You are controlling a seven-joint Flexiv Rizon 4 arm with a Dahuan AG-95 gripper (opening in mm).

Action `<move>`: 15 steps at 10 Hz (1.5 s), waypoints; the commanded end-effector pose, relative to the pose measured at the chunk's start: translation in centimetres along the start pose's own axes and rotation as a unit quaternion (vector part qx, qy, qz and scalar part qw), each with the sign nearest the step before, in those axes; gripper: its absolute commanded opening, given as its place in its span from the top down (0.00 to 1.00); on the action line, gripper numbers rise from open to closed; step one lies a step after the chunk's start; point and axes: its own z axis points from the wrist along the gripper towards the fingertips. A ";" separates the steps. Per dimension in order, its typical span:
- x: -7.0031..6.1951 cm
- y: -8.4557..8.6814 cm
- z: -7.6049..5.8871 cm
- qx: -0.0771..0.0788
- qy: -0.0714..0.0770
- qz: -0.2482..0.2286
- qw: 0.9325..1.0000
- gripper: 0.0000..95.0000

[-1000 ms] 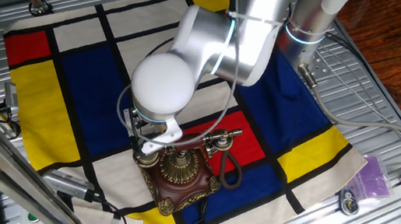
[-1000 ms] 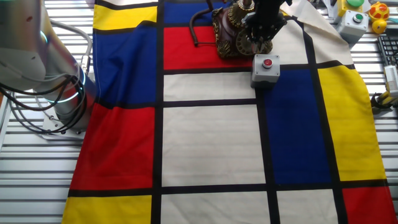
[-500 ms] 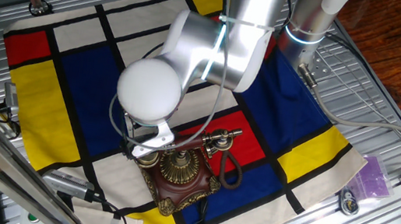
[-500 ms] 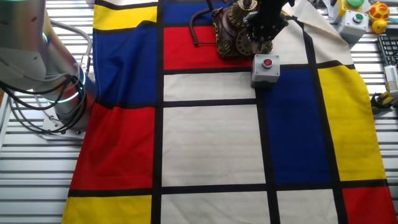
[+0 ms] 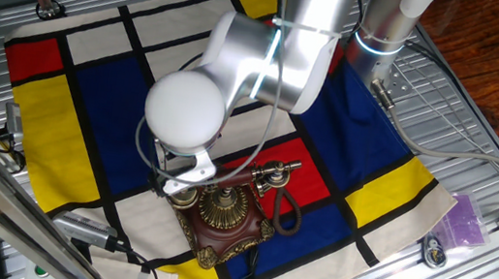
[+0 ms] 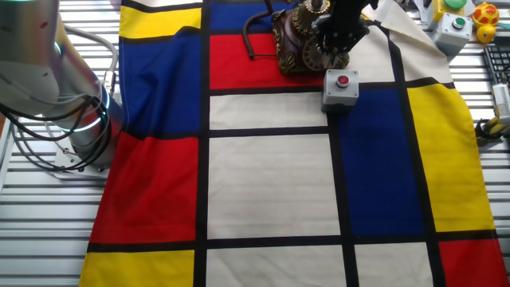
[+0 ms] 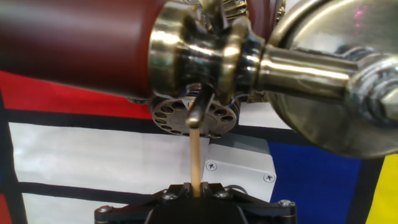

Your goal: Dial a number on an old rotary phone

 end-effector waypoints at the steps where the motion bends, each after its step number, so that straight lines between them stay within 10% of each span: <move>1: -0.1 -0.1 -0.1 -0.005 -0.002 0.004 1.000 1.00; 15: 0.0 -0.3 -0.1 -0.044 -0.005 0.030 0.999 1.00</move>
